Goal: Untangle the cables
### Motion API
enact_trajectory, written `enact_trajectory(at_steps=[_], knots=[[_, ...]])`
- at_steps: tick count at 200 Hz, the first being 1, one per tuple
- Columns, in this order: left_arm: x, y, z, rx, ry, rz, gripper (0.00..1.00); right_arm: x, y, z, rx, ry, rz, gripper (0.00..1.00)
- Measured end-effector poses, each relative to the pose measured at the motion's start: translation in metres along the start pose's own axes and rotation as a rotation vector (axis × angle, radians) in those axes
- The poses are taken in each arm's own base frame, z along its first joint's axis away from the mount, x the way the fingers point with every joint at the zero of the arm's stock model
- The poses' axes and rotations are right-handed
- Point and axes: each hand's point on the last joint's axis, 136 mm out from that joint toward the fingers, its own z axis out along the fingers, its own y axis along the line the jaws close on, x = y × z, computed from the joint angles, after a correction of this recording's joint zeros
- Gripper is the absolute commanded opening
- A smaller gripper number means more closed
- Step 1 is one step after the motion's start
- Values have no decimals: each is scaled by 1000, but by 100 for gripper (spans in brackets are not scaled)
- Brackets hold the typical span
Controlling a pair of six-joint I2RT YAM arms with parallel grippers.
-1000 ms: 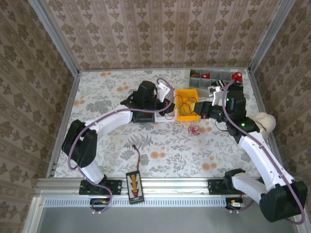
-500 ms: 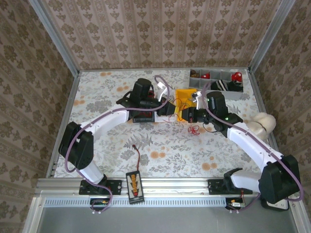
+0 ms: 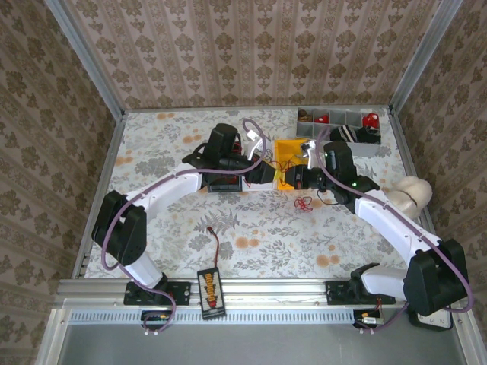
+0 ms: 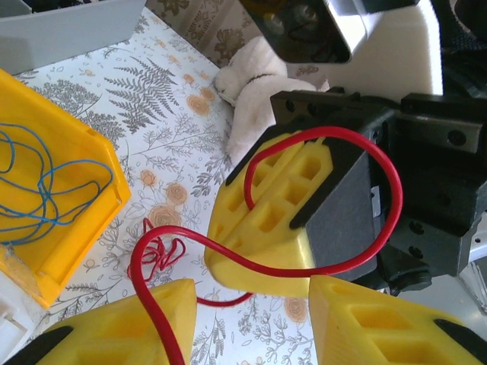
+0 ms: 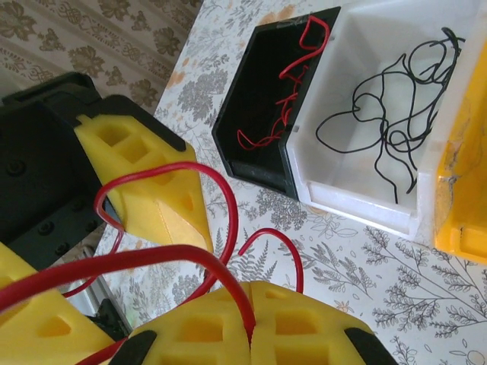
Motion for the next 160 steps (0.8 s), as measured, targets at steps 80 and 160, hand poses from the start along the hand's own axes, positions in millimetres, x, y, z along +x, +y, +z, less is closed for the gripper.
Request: enact_trajectory(at_steps=[80, 160], knots=[[1, 2, -8, -15, 6, -4, 46, -19, -18, -13, 7, -54, 56, 5], [-2, 6, -8, -40, -8, 5, 47, -21, 20, -17, -197, -24, 63, 6]])
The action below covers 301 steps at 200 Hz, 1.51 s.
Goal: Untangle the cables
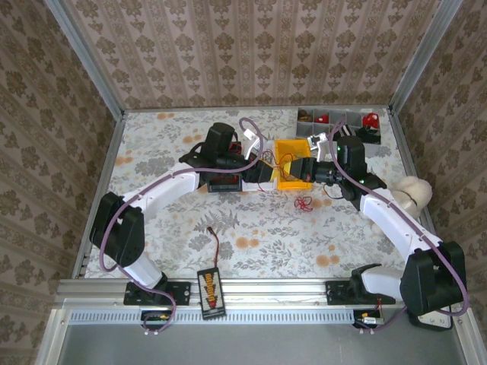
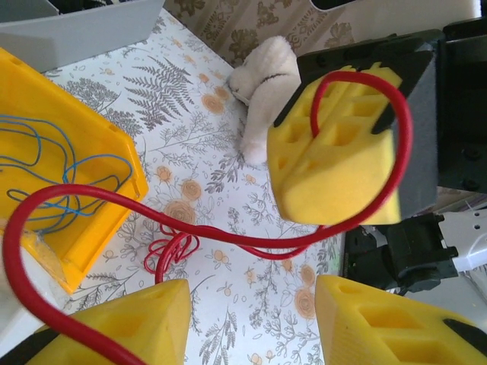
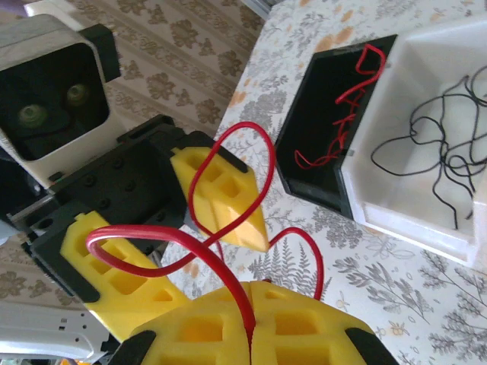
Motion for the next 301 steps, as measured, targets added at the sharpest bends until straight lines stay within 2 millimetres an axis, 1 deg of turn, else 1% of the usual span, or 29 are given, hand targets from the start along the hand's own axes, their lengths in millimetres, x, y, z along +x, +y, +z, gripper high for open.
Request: enact_trajectory(at_steps=[37, 79, 118, 145, 178, 188, 209, 220, 238, 244, 250, 256, 264, 272, 285, 301], knots=[[-2, 4, 0, -22, -10, 6, 47, -4, 12, 1, -61, 0, 11, 6], [-3, 14, -1, -70, -23, 6, 47, -2, 17, 0, -94, 18, 23, 6], [-3, 23, -5, -95, -32, -4, 46, 0, 20, -2, -115, 33, 26, 6], [0, 18, -3, -78, -19, 4, 45, -1, 18, -3, -114, 30, 28, 7], [1, 3, 3, -33, 2, 27, 43, 0, 15, -1, -111, 36, 36, 7], [1, 0, 4, -24, 4, 31, 40, 1, 13, 0, -108, 40, 43, 7], [3, -2, 5, -17, 11, 28, 21, 2, 9, 3, -103, 46, 53, 7], [3, -1, 5, -15, 16, 35, 9, 2, 9, 3, -104, 48, 53, 7], [3, 0, 6, -16, 23, 30, 0, 2, 10, 3, -105, 48, 53, 9], [3, 0, 6, -18, 25, 31, 0, 2, 9, 3, -105, 48, 53, 11], [4, 1, 6, -24, 28, 29, 0, 2, 9, 3, -105, 48, 54, 15], [4, 3, 6, -31, 29, 26, 0, 2, 9, 3, -104, 48, 52, 25], [4, 6, 6, -48, 26, 26, 0, 2, 8, 3, -97, 46, 57, 41], [2, 12, 5, -82, 19, 26, 0, 2, 5, 3, -82, 42, 59, 50], [-1, 24, 2, -149, 1, 25, 0, 0, 0, 3, -50, 30, 61, 58], [-4, 46, -10, -254, -37, 11, 0, -2, -11, 3, 8, 8, 59, 60]])
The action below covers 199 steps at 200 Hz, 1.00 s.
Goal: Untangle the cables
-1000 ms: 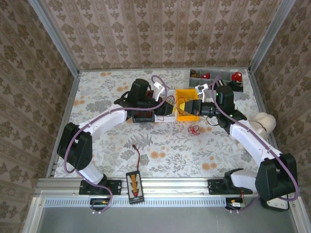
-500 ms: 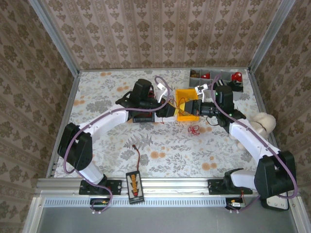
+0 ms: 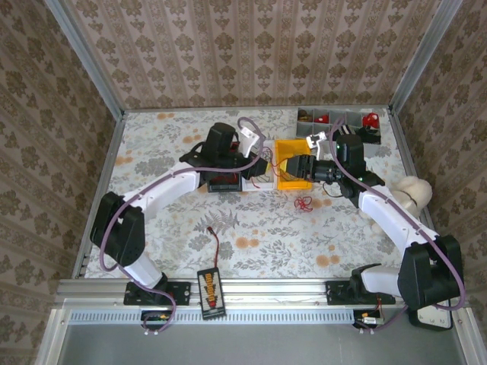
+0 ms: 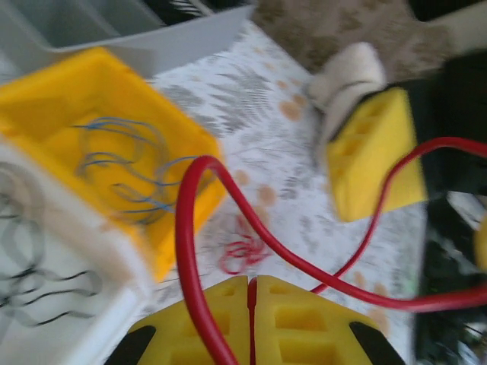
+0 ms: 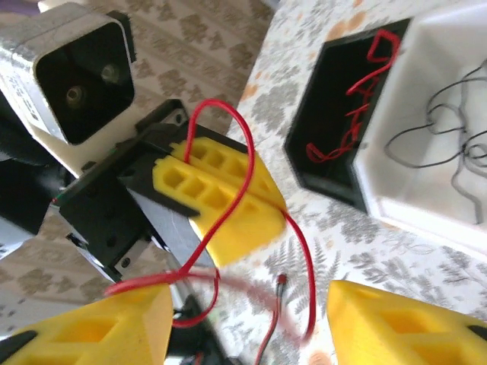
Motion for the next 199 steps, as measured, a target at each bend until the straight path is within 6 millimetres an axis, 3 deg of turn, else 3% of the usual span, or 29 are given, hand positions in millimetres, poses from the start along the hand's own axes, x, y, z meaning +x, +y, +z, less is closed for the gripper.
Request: enact_trajectory(at_steps=[45, 94, 142, 199], knots=[[0, 80, -42, -360, -81, -87, 0, -17, -26, -17, 179, -115, 5, 60], [13, 130, -69, -683, -3, -122, 0, -20, -39, -33, 295, -176, -12, 58], [26, 177, -68, -905, 127, -163, 0, -15, -47, -36, 334, -165, -6, 57], [37, 217, -39, -1014, 267, -185, 0, -11, -48, -41, 357, -163, -23, 56]])
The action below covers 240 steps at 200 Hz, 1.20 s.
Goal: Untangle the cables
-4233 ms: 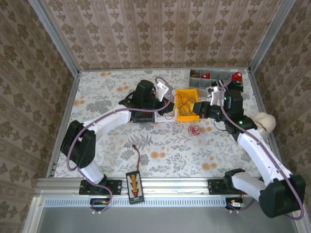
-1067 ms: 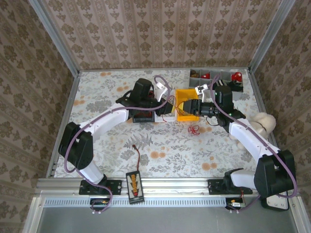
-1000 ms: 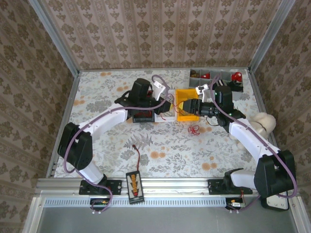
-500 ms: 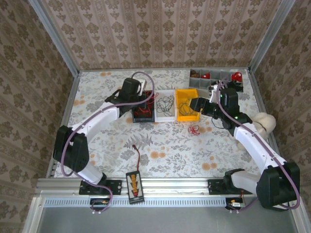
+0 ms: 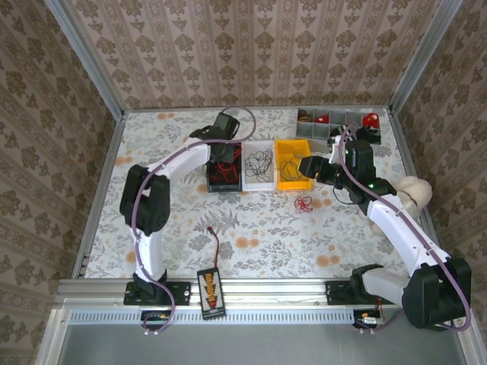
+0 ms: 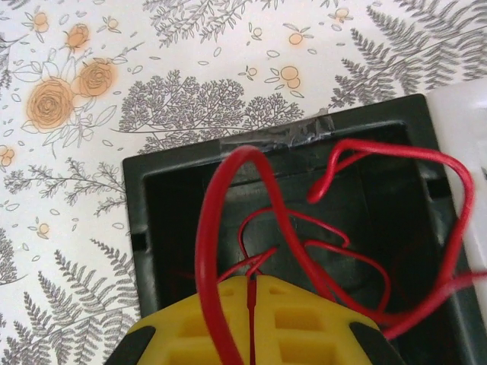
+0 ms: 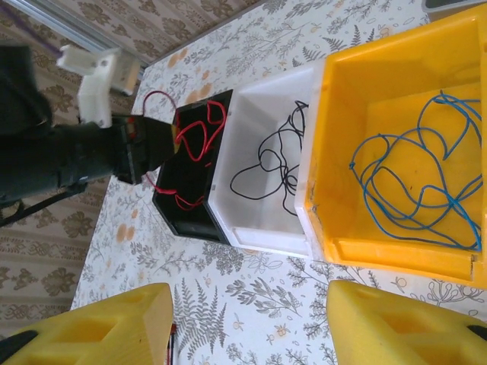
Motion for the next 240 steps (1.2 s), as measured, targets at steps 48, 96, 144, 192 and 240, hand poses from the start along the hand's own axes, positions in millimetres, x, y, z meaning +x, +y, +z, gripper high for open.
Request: enact_trajectory(at_steps=[48, 96, 144, 192, 240], knots=[[15, -6, 34, -86, 97, 59, 0, 6, -4, -1, 12, 13, -3, 56], [30, -4, 51, -156, 146, 102, 0, 7, -4, -2, 14, 16, -16, 56], [32, -3, 54, -189, 145, 115, 4, 8, -4, -3, 16, 20, -21, 56], [29, -10, 50, -183, 129, 125, 21, 8, -3, -4, 14, 16, -23, 55], [11, -19, 18, -179, 56, 138, 35, 6, 0, -7, 8, 5, -29, 55]])
